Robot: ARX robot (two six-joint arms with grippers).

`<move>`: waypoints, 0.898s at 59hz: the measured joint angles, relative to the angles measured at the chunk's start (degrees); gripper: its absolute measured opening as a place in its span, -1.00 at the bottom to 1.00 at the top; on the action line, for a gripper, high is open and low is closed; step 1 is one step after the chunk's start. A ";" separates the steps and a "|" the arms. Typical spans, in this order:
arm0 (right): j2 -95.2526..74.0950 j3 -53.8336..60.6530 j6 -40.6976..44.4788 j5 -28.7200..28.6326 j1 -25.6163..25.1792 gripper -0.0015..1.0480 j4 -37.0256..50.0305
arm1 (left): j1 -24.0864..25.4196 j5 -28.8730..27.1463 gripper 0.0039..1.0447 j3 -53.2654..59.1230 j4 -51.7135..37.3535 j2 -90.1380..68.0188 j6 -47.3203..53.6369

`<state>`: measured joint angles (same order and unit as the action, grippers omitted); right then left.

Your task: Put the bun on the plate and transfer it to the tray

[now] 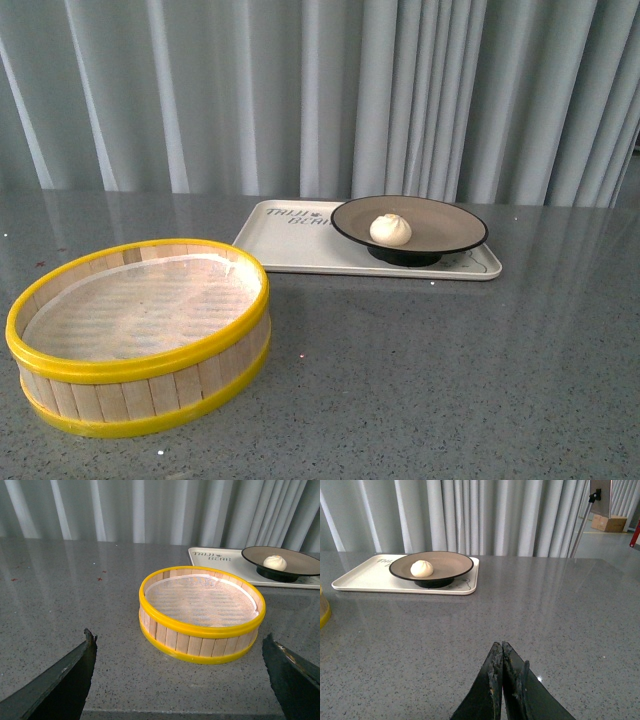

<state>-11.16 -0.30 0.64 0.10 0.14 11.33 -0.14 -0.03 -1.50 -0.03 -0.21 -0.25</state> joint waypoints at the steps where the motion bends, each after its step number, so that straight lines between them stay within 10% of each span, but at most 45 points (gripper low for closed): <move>1: 0.13 0.00 0.00 0.00 0.00 -0.96 -0.15 | 0.00 0.00 0.88 0.00 0.00 0.00 0.00; 24: 10.88 -0.02 0.00 -0.13 -0.02 -0.92 -11.26 | 0.00 0.00 0.88 0.00 0.00 0.00 0.00; 53: 10.91 -0.02 0.00 -0.13 -0.02 0.75 -11.30 | 0.00 0.00 0.88 0.00 0.00 0.02 0.00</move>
<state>-0.25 -0.32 0.64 -0.03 0.12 0.03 -0.14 -0.03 -1.50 -0.03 -0.19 -0.25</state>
